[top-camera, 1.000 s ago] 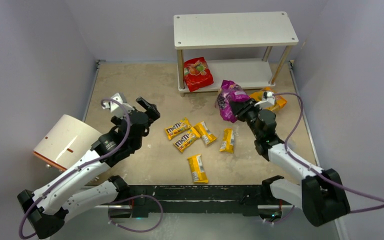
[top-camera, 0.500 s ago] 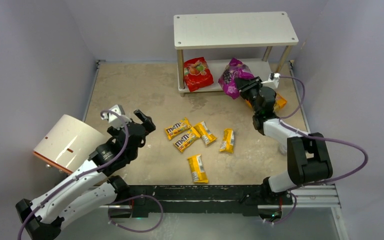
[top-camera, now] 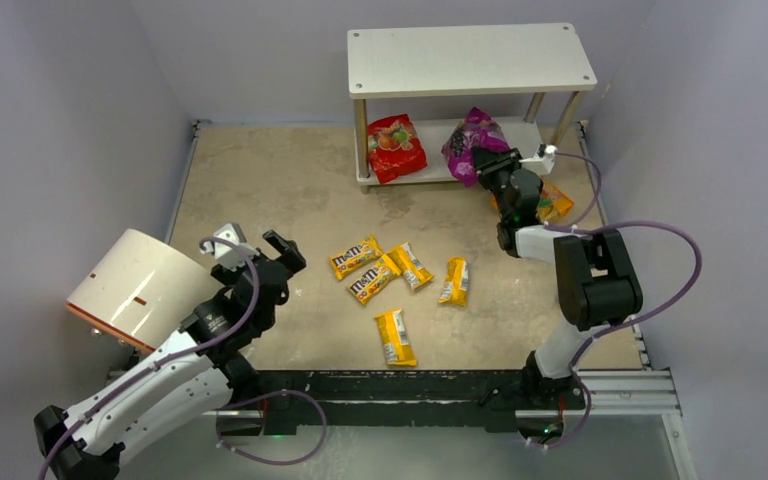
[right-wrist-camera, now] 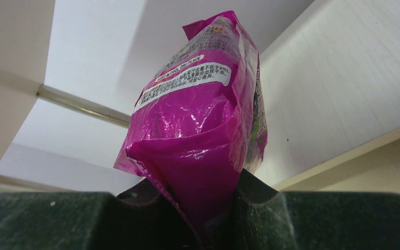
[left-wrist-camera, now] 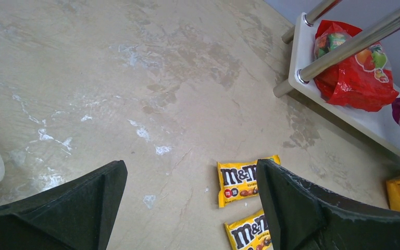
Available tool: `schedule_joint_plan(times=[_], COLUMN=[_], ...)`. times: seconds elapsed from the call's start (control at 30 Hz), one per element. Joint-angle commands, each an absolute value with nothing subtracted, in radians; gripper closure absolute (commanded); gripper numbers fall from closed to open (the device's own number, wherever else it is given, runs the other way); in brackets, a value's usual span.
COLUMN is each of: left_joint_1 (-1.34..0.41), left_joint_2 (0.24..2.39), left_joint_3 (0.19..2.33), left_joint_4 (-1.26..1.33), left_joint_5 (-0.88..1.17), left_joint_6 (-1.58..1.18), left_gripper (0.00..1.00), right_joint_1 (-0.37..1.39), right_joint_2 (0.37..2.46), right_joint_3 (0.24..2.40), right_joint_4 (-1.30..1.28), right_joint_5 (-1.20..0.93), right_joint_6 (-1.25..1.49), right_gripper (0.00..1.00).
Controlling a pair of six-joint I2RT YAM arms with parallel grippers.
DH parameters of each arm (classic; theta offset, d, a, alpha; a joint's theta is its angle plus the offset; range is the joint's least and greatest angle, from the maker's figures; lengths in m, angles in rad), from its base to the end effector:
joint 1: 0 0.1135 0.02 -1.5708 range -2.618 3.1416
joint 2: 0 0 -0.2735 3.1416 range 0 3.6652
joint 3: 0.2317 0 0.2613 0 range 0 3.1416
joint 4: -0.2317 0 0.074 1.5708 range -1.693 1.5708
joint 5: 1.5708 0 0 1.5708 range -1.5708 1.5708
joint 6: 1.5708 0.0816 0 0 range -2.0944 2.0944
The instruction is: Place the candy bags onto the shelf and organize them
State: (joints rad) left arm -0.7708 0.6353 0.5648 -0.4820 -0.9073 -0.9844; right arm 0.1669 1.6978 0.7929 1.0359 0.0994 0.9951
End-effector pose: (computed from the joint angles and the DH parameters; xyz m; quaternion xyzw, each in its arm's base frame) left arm 0.1621 -0.0678 0.2525 -0.2961 0.7576 -0.0925 0.5743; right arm 0.4084 0.0606 0.2422 0.2992 0.5878 0.3848 0.6457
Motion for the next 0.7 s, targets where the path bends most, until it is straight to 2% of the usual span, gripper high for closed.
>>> schedule_joint_plan(times=[0.0,0.43,0.67], left_joint_1=[-0.770,-0.770,-0.770], left_joint_2=[0.641,0.656,0.640], left_joint_3=[0.543,0.527,0.530], left_joint_4=[-0.404,-0.341,-0.347], left_joint_5=[-0.960,-0.971,-0.976], left_joint_6=[-0.974,-0.940,-0.943], left_gripper=[0.00,0.00,0.00], right_joint_1=[0.155,0.149,0.149], right_joint_2=[1.719,1.964,2.063], right_joint_3=[0.889,1.046,0.958], right_joint_4=[1.280,1.336,1.428], right_joint_5=[0.124,0.140,0.155], right_joint_6=[1.023,1.127,1.272], right_gripper=[0.78,0.79,0.77])
